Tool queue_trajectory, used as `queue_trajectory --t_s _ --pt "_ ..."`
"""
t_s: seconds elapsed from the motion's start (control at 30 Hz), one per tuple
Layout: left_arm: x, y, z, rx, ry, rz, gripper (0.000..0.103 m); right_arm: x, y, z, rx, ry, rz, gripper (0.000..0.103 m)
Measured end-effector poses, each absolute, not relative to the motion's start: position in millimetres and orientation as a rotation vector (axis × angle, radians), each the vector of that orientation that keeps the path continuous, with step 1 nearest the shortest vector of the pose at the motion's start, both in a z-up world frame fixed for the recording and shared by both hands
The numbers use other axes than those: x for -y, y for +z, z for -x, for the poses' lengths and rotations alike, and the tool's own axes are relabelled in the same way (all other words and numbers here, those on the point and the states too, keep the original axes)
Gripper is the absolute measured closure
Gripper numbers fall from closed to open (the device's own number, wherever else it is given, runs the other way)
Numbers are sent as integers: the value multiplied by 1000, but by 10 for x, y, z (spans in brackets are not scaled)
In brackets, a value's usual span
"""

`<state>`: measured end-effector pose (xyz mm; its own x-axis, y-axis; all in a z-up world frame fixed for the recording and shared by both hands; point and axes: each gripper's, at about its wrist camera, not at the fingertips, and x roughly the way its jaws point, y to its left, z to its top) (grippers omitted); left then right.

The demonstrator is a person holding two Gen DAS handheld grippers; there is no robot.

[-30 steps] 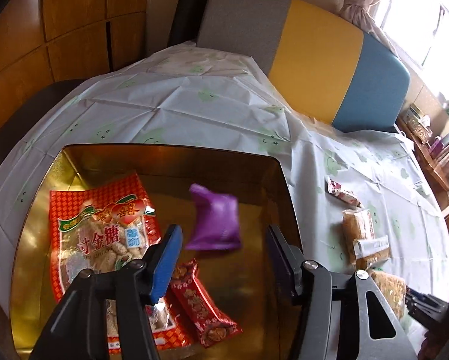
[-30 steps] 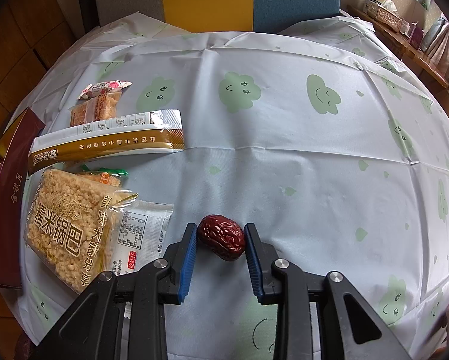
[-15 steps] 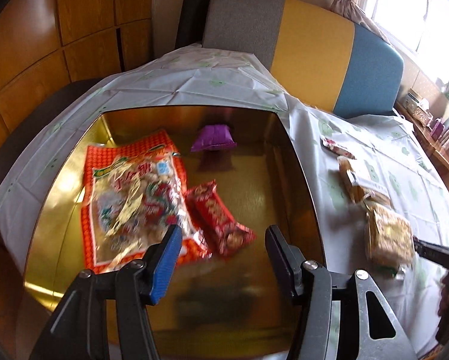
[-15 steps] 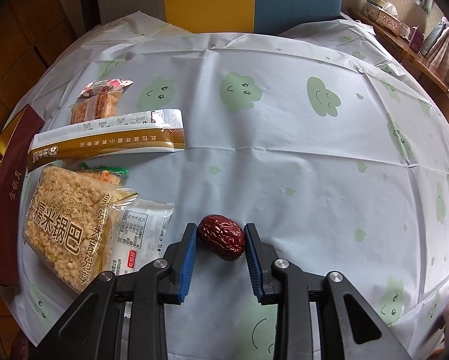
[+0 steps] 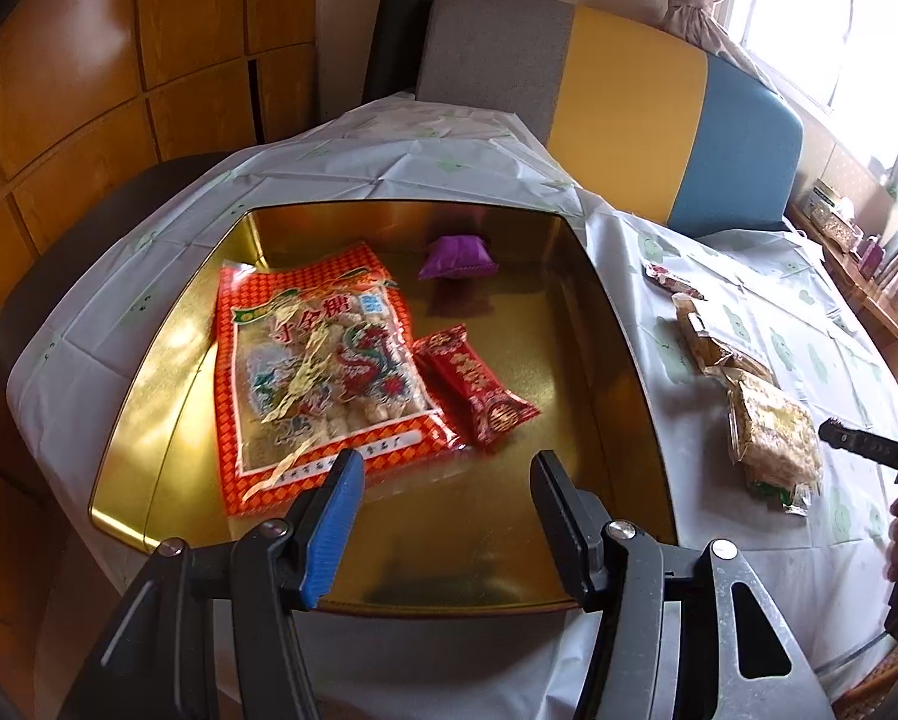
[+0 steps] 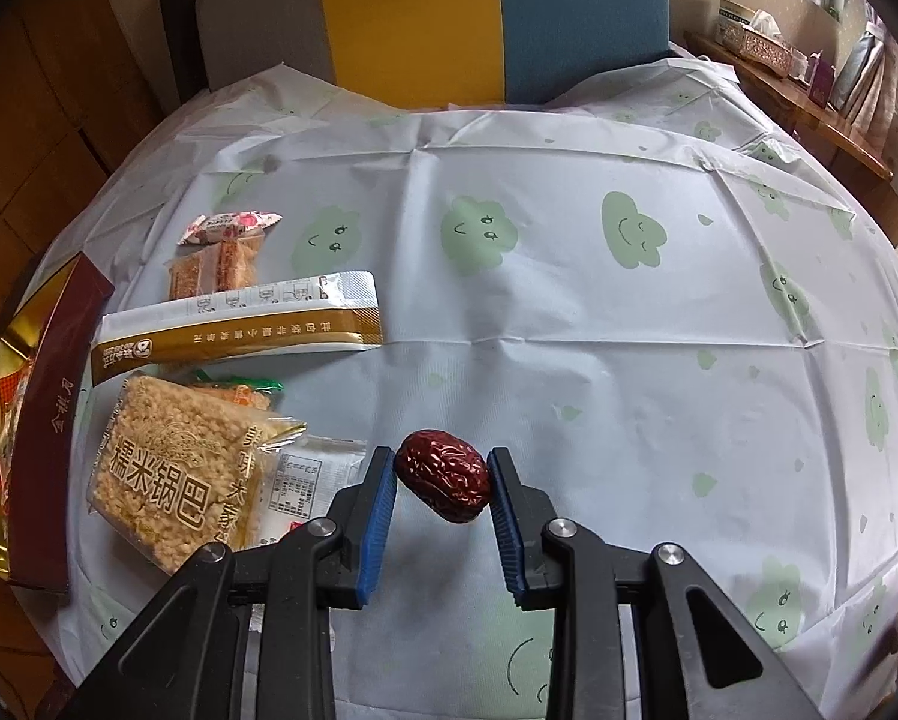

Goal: Organize snacks
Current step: 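Carry the red date over the gold tray and open the right tool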

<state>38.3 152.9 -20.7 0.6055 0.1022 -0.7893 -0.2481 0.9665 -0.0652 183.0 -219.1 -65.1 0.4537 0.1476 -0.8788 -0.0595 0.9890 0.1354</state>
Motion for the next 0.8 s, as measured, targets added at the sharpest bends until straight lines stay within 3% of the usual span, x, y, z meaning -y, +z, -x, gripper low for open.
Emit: queue_trajectory --t_s 0.37,0.8 --pt "-1672 -291 -307 -920 224 216 45 1653 -171 -1562 -977 331 -67 72" --pt "-1956 -350 -188 -917 264 277 45 -267 32 -1768 -980 687 -29 70"
